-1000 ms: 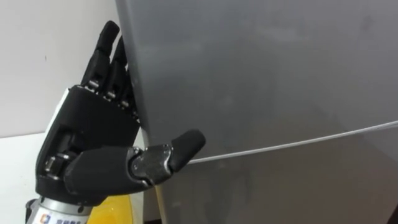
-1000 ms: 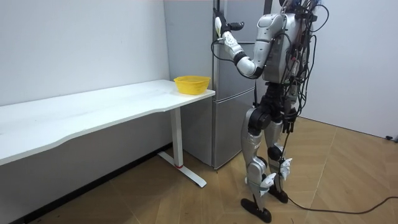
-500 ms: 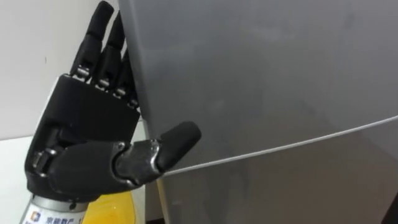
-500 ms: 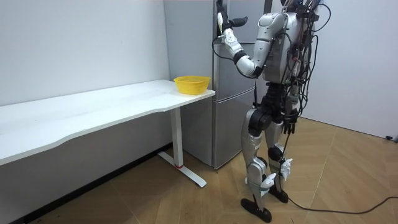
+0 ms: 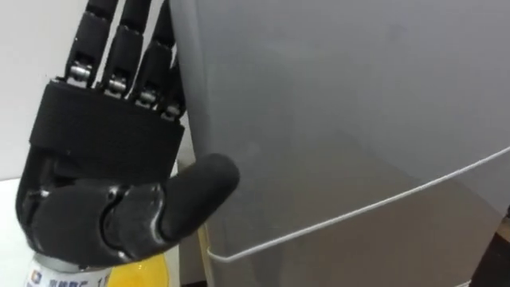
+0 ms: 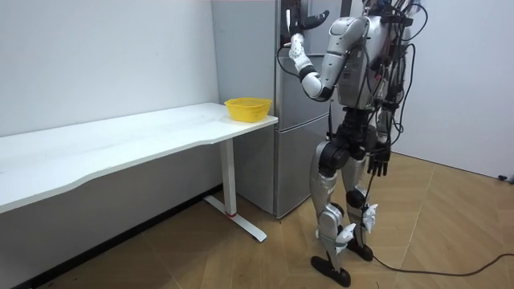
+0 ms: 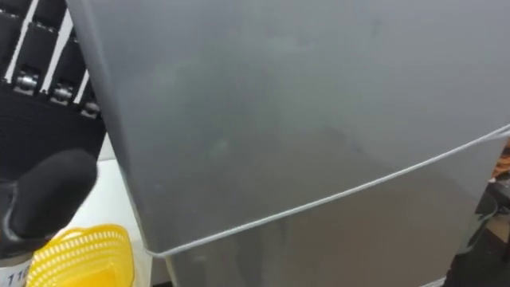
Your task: Retrieve from the upper fridge
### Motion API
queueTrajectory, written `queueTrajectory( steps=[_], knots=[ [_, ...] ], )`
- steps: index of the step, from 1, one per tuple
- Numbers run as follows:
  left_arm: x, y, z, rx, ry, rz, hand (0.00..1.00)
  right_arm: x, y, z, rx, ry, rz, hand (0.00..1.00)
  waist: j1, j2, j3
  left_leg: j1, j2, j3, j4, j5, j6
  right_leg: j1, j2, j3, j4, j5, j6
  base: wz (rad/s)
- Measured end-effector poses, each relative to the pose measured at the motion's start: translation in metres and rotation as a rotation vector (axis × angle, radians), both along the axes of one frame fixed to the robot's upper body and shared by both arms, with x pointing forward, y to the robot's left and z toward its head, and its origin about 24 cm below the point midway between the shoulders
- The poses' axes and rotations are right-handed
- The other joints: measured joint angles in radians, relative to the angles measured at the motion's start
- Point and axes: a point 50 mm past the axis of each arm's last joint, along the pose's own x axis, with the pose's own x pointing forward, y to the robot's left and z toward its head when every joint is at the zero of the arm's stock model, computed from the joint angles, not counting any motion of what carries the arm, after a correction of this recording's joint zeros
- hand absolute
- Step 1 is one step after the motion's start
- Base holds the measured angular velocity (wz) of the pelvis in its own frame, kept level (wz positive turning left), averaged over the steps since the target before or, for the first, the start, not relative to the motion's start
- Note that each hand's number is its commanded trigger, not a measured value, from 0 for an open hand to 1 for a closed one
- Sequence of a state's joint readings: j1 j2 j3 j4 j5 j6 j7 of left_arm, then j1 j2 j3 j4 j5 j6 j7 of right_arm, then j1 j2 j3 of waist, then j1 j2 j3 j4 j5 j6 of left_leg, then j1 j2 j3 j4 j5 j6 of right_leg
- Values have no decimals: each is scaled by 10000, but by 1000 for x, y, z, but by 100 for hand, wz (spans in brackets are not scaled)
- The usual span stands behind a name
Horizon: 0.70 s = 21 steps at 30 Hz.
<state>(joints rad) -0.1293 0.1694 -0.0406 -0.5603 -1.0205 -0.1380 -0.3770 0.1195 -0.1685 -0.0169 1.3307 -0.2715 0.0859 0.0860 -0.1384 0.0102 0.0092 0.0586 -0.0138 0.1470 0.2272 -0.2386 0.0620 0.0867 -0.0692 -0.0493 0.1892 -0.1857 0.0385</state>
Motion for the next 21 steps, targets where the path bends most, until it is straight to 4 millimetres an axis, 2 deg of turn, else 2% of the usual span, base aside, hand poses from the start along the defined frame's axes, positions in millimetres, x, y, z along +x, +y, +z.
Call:
queueTrajectory(
  steps=[4, 11, 13, 17, 21],
  knots=[
    [-1, -5, -1, -101, -199, -693, 0, -1, 0, 0, 13, -25, -251, 0, -183, 44, 38, -26, -2, 137, -46, -69, 101, -2, -8, 93, -7, 84, 57, -10],
    [-3, -19, 0, 217, -694, -1626, 0, -3, 0, 0, 111, -10, -495, 0, -291, 54, 39, 27, -1, 390, -47, -102, 158, -58, -11, 217, -12, 192, 110, -11],
    [-5, -21, 0, 257, -946, -1860, 0, -1, 0, 0, 210, -89, -584, 0, -502, 30, 24, 5, -1, 407, -45, -111, 175, -104, -16, 218, 2, 217, 122, -2],
    [-7, -28, 0, 331, -1061, -2238, 0, -1, -1, 0, 228, -151, -742, 0, -687, -11, -21, -106, 0, 464, -14, -110, 183, -223, -16, 255, 9, 264, 132, -5],
    [-8, -40, 6, 564, -1422, -2964, 0, -3, -3, 1, 271, -48, -756, 0, -839, 14, -40, -160, 16, 693, 55, -119, 196, -371, -2, 516, 2, 286, 153, -17]
  ],
)
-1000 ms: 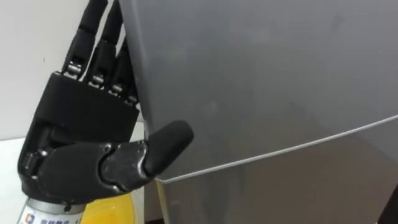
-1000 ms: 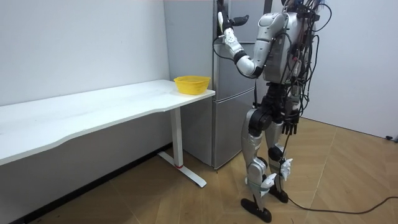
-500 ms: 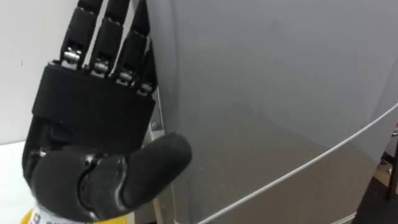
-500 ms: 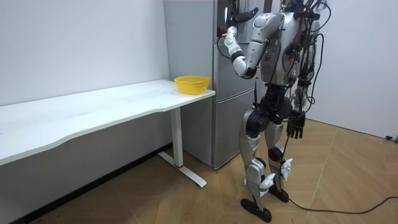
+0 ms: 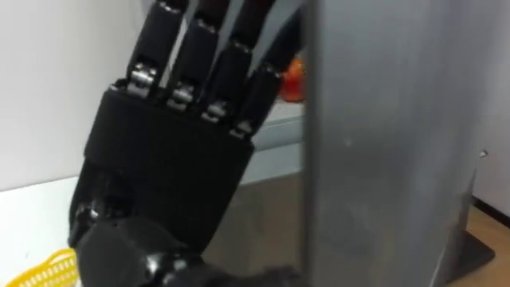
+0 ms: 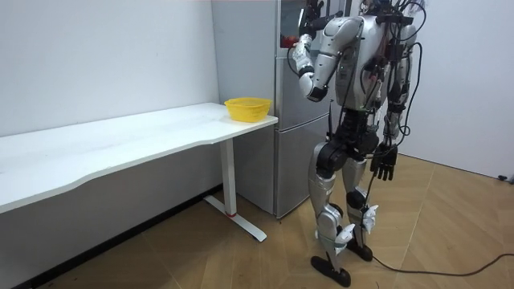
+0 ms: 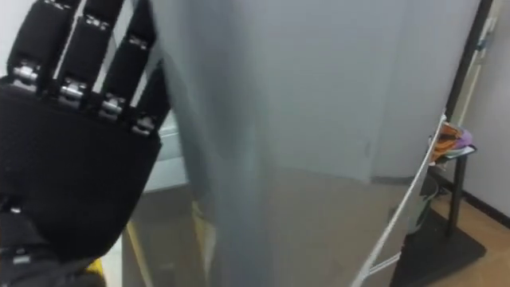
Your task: Retrieve from the upper fridge
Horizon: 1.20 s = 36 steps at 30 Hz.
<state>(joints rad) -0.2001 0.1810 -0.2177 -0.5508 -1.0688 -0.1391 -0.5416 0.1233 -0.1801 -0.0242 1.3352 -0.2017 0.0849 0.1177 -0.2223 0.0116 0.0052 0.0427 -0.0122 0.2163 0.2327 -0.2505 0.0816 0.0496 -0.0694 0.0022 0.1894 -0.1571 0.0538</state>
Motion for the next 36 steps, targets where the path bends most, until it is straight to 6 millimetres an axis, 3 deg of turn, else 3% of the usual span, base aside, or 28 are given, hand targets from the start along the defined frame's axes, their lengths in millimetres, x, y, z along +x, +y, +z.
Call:
queueTrajectory(
  steps=[5, 10, 21, 29, 36],
  knots=[
    [-5, -23, 2, 605, -282, -1341, 0, -2, -5, 1, -46, 43, 4, 0, -392, 68, -46, 55, -1, 69, -107, -9, 7, -4, 21, 131, 1, 4, 6, -8],
    [-3, -48, -11, 1958, 50, -2555, 0, 4, -6, 2, -116, -79, 69, 0, -787, 108, -38, 223, 25, 339, -203, -29, -3, -29, 41, 286, 56, 6, 14, -17],
    [-3, -62, -24, 2526, 472, -3209, 0, 5, -19, 5, -702, -218, -315, 0, -1406, 159, -20, 172, 189, 604, 128, -219, -44, -159, 202, 626, 242, 13, 23, -10],
    [-2, -62, -23, 2582, 548, -2963, 0, -1, -24, 7, -795, -162, -755, 0, -1323, 161, -9, 190, 194, 654, 98, -236, -39, -209, 221, 650, 315, 13, 23, -1],
    [10, -33, -8, 2537, 86, -985, 0, -7, -24, 7, -859, -226, -742, 0, -699, 187, -29, 221, 214, 804, 8, -227, -48, -291, 240, 653, 324, 13, 23, -7]
  ],
)
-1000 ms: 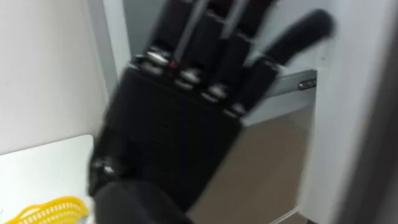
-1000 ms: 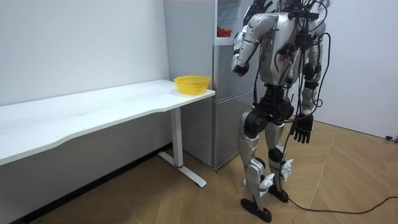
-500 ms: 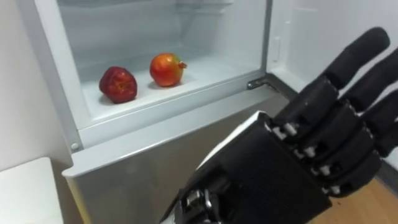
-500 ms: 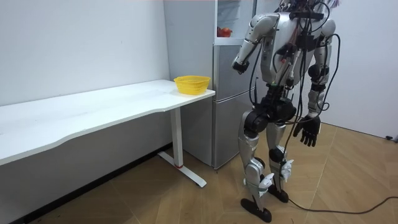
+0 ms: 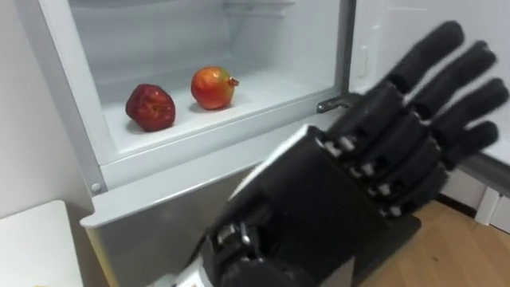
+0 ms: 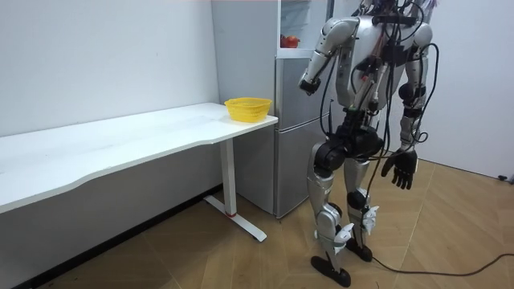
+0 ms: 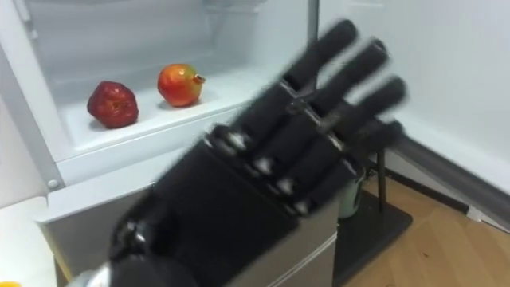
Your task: Retrieve from the upper fridge
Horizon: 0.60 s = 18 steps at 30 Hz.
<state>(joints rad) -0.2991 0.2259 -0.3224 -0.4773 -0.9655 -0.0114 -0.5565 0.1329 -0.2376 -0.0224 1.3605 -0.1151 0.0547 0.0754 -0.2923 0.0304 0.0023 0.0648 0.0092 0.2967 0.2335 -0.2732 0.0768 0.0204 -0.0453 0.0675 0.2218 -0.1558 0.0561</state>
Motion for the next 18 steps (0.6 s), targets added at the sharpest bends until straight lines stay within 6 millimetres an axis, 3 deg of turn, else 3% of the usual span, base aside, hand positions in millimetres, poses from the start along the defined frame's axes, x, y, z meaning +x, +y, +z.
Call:
queueTrajectory(
  steps=[5, 7, 10, 13, 18],
  knots=[
    [-8, 29, 25, -376, -1265, 1254, 0, -14, -1, 1, -164, 182, -314, 0, 610, 7, -17, 24, -3, -233, -29, 3, -2, 118, -48, -489, -16, -1, 0, 13],
    [-10, 41, 32, -732, -1579, 1824, 0, -20, 0, 1, -199, 120, -457, 0, 1047, -16, -23, 208, -3, -254, -178, 39, -34, 241, -29, -535, -12, -2, -1, 10],
    [-11, 66, 42, -1318, -2006, 3444, 0, -28, 8, -1, -179, 173, -549, 0, 1572, -74, -43, 378, 5, -395, -296, 61, -66, 404, 4, -578, -36, -3, -3, 12],
    [-15, 95, 52, -2171, -2047, 5368, 0, -30, 21, -5, -66, 107, -863, 0, 2134, -190, -50, 482, 7, -601, -392, 101, -111, 532, 1, -908, -33, -35, -31, 17],
    [-20, 127, 57, -3124, -1952, 7866, 0, -29, 24, -5, -212, 82, -854, 0, 2717, -306, -57, 549, -4, -855, -356, 119, -129, 683, -13, -1106, -99, -54, -33, 13]
  ],
)
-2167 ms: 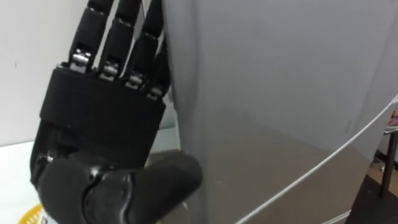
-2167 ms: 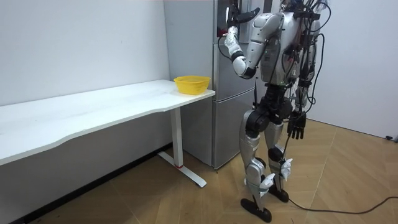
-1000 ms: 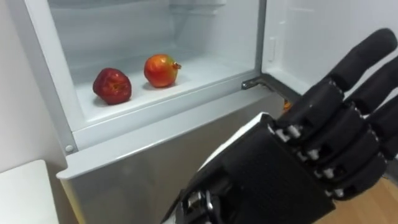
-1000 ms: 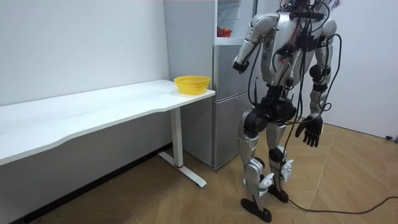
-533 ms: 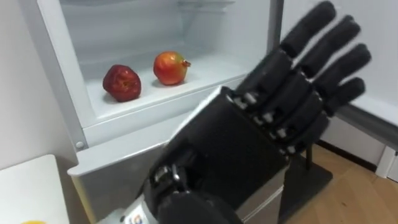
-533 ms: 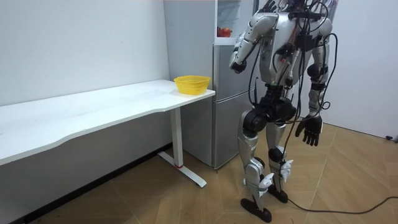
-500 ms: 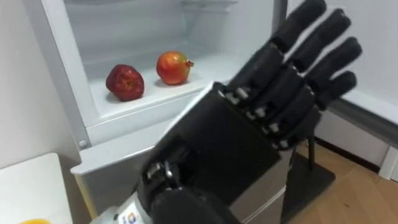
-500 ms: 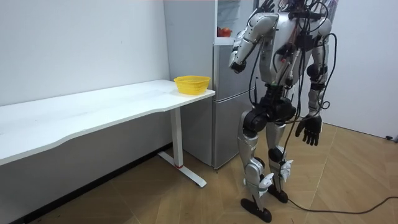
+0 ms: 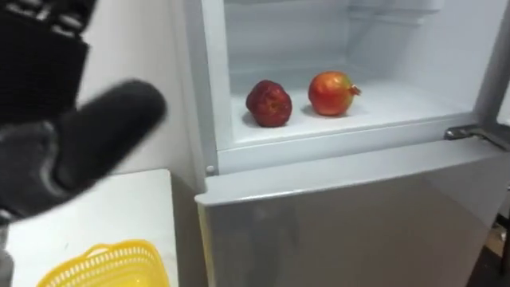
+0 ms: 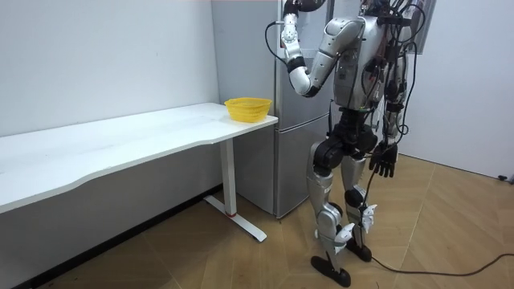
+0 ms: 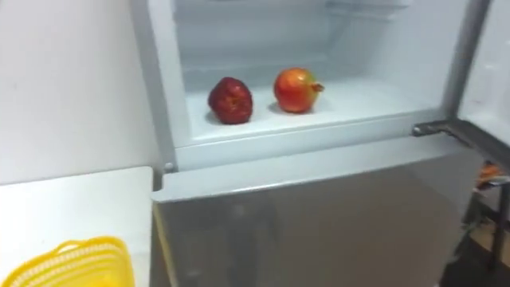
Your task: Retrieve from the upper fridge
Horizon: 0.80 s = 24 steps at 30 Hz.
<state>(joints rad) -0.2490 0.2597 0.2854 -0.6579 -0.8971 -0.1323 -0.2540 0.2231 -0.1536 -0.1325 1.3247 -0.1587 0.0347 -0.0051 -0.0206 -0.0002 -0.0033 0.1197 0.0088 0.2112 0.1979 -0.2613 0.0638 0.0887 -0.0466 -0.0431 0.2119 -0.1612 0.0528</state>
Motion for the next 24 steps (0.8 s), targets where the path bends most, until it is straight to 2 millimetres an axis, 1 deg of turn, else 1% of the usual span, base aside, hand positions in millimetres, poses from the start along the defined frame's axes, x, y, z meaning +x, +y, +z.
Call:
queueTrajectory(
  steps=[1, 2, 3, 4, 5, 6, 7, 8, 9, 10, 12, 13, 14, 15, 16, 17, 18, 19, 20, 21, 22, 23, 24],
  knots=[
    [0, 3, -1, -56, 85, 444, 0, 0, 0, 0, -47, -7, -3, 0, 34, -11, 0, 38, 0, -18, -3, 3, -3, -2, -2, -59, -24, -1, 1, 15],
    [-2, 10, -3, -176, 284, 1331, 0, 2, -1, 0, -132, -104, -50, 0, 257, -5, -21, 76, -6, -31, -18, 3, -3, 35, -9, -201, -89, -4, 2, 0],
    [-4, 18, -4, -221, 480, 2402, 0, 6, -2, 0, -220, -265, -39, 0, 327, -4, 1, 68, -15, -101, -23, 2, -3, 139, -13, -301, -129, -3, 2, 7],
    [-4, 22, -5, -263, 582, 2898, 0, 8, -2, 0, -258, -354, -29, 0, 325, -32, 28, 42, -28, -206, -25, 2, -3, 185, -26, -397, -153, -3, 2, 29],
    [-7, 30, -7, -438, 794, 3765, 0, 10, -2, 0, -316, -475, -34, 0, 302, -72, 14, -16, -43, -378, -17, 2, -3, 249, -36, -520, -225, -3, 2, 39],
    [-9, 37, -8, -668, 940, 4530, 0, 11, -3, 1, -395, -556, -87, 0, 345, -45, 14, -45, -55, -498, -8, 1, -3, 265, -35, -536, -286, -2, 2, 33],
    [-11, 41, -9, -796, 1002, 4893, 0, 12, -3, 1, -433, -605, -43, 0, 418, -78, -11, -47, -53, -524, -7, 1, -4, 265, -34, -575, -283, -2, 3, 14],
    [-14, 48, -10, -1079, 1163, 5510, 0, 13, -4, 1, -511, -618, 93, 0, 552, -24, -9, -47, -47, -567, -6, 0, -5, 282, -31, -708, -288, -2, 2, 11],
    [-17, 54, -14, -1447, 1420, 5978, 0, 14, -5, 1, -569, -647, 141, 0, 612, 24, -15, -43, -59, -656, -4, 0, -5, 332, -34, -737, -302, -3, 2, 15],
    [-18, 57, -15, -1546, 1547, 6330, 0, 15, -5, 1, -590, -670, 158, 0, 641, 56, -28, -40, -69, -726, 0, 0, -5, 354, -37, -739, -306, -3, 2, 26],
    [-24, 67, -23, -1807, 2035, 7601, 0, 16, -5, 1, -622, -721, 152, 0, 795, 178, -44, -17, -107, -903, 79, 2, -4, 428, -85, -985, -405, -3, 2, 21],
    [-26, 70, -25, -1859, 2162, 7911, 0, 16, -5, 1, -626, -727, 145, 0, 850, 198, -54, -9, -127, -929, 74, 2, -4, 460, -99, -1009, -459, -4, 3, 10],
    [-29, 77, -32, -1869, 2536, 8684, 0, 17, -6, 2, -667, -792, 121, 0, 913, 294, -27, 24, -158, -1073, 71, 2, -3, 544, -117, -1048, -517, -5, 4, 15],
    [-30, 85, -41, -1866, 3072, 9484, 0, 18, -7, 2, -719, -853, 16, 0, 939, 364, -35, 32, -195, -1127, 61, 3, -3, 626, -145, -1102, -606, -10, 10, 17],
    [-31, 88, -46, -1863, 3364, 9910, 0, 18, -8, 2, -747, -879, -3, 0, 974, 364, -35, 36, -215, -1166, 60, 3, -3, 670, -159, -1130, -631, -26, 15, 21],
    [-32, 95, -55, -1827, 3920, 10670, 0, 18, -9, 3, -783, -899, -81, 0, 1031, 434, 13, 40, -251, -1277, 59, 3, -2, 724, -183, -1232, -630, -66, 22, 19],
    [-33, 101, -65, -1805, 4478, 11276, 0, 18, -10, 3, -812, -903, -146, 0, 1059, 438, 50, 22, -266, -1341, 59, 3, -2, 724, -195, -1253, -610, -93, 37, 18],
    [-34, 105, -70, -1840, 4760, 11497, 0, 18, -11, 3, -823, -894, -184, 0, 1089, 430, 58, -28, -269, -1368, 59, 3, -1, 722, -197, -1257, -611, -101, 40, 14],
    [-36, 113, -81, -1924, 5358, 11948, 0, 19, -12, 3, -861, -929, -188, 0, 1121, 393, 71, -99, -290, -1466, 62, 3, -1, 741, -200, -1298, -602, -138, 41, 12],
    [-38, 121, -95, -1937, 6118, 12414, 0, 23, -13, 4, -932, -1048, -164, 0, 1091, 381, 78, -134, -318, -1567, 64, 7, 2, 737, -216, -1318, -601, -172, 40, 15],
    [-38, 126, -104, -1965, 6590, 12627, 0, 24, -14, 4, -983, -1107, -244, 0, 1087, 412, 60, -137, -323, -1588, 64, 11, 2, 739, -224, -1369, -600, -190, 48, 10],
    [-41, 135, -125, -2174, 7671, 12934, 0, 24, -16, 5, -1187, -1131, -563, 0, 1084, 398, 83, -135, -324, -1597, 61, 12, 0, 752, -226, -1521, -609, -201, 47, 0],
    [-47, 143, -151, -2500, 8936, 13155, 0, 28, -19, 6, -1432, -1261, -769, 0, 1097, 402, 82, -131, -326, -1596, 59, 16, -6, 753, -226, -1555, -609, -211, 44, 0]
  ],
)
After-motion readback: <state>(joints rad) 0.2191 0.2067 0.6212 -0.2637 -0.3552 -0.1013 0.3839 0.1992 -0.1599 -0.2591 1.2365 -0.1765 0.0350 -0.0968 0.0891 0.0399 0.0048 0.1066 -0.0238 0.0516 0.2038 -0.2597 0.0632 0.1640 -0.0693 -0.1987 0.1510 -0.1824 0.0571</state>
